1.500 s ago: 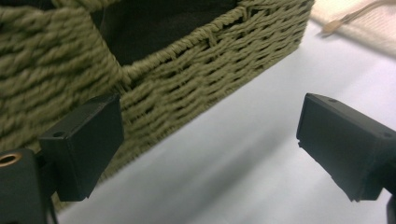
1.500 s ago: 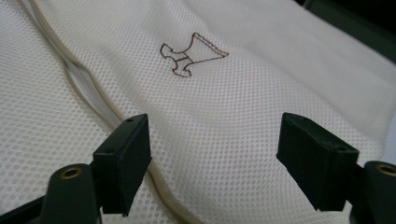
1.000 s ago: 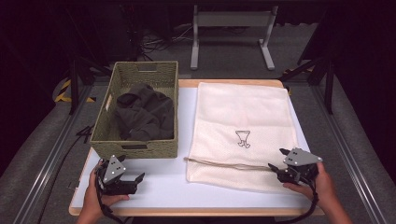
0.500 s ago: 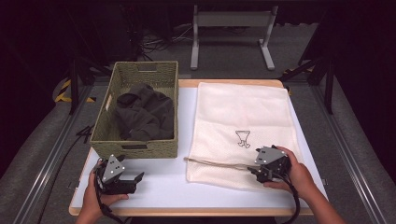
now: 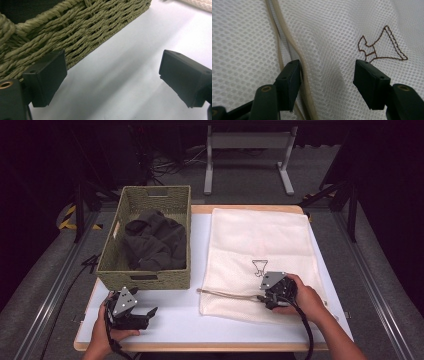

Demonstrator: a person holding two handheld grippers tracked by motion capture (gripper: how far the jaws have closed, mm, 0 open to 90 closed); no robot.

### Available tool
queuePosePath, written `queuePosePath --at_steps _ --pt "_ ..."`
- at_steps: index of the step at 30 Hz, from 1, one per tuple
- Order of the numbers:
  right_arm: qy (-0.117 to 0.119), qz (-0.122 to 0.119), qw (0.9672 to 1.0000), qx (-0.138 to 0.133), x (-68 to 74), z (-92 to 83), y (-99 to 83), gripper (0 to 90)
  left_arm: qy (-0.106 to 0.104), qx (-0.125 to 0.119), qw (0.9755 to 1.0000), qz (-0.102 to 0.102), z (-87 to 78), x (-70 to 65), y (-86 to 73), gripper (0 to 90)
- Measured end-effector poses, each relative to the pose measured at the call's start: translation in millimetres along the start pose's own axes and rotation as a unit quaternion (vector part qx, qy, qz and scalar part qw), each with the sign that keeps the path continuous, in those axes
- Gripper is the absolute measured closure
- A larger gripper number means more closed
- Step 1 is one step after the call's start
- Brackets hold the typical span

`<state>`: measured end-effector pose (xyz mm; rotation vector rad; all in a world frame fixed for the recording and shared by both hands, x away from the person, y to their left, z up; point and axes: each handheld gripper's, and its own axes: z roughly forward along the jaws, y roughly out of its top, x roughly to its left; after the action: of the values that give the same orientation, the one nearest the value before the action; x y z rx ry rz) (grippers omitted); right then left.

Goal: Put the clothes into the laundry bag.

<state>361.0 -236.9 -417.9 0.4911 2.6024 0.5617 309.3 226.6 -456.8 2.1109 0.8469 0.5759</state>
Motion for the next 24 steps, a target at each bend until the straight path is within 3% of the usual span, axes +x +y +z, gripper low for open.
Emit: queuePosePath --at_steps 6,9,12,14,15,17,18,20,22,24 --pt "0.012 -0.001 0.9999 0.005 0.2 3.3 5.0 39.6 -0.004 -0.002 1.0 0.0 -0.2 -1.2 0.5 8.5" --pt "0.023 0.029 0.9993 0.01 -10.5 10.5 7.4 39.4 -0.002 -0.011 0.9999 -0.001 -3.2 -0.6 2.0 8.6" --pt "0.052 0.053 0.9972 -0.01 -14.7 13.2 4.6 57.0 0.007 -0.029 0.9996 0.005 -11.4 -0.2 5.4 8.6" --pt "0.057 0.062 0.9962 -0.02 -14.4 13.9 3.7 65.9 0.019 -0.047 0.9986 0.015 -21.8 -1.4 10.4 8.5" --pt "0.051 0.056 0.9969 -0.021 -13.4 13.1 4.1 73.4 0.024 -0.056 0.998 0.017 -26.6 -1.9 13.0 8.4" --pt "0.035 0.045 0.9981 -0.022 -10.7 13.3 5.4 81.0 0.041 -0.073 0.9962 0.023 -35.9 -2.7 18.9 7.1" --pt "0.028 0.045 0.9982 -0.026 -9.8 12.4 6.0 84.0 0.04 -0.083 0.9955 0.023 -42.5 -0.9 24.6 6.9" --pt "0.011 0.051 0.9977 -0.043 -9.5 8.5 7.0 85.8 0.054 -0.081 0.9948 0.028 -49.9 3.5 38.0 4.8" --pt "-0.008 0.056 0.9963 -0.065 -10.8 1.2 7.5 86.5 0.054 -0.073 0.9955 0.027 -54.7 11.4 55.3 2.3" --pt "-0.014 0.067 0.9943 -0.081 -13.2 -3.3 7.1 86.6 0.056 -0.06 0.9958 0.042 -56.1 18.8 71.7 0.8"
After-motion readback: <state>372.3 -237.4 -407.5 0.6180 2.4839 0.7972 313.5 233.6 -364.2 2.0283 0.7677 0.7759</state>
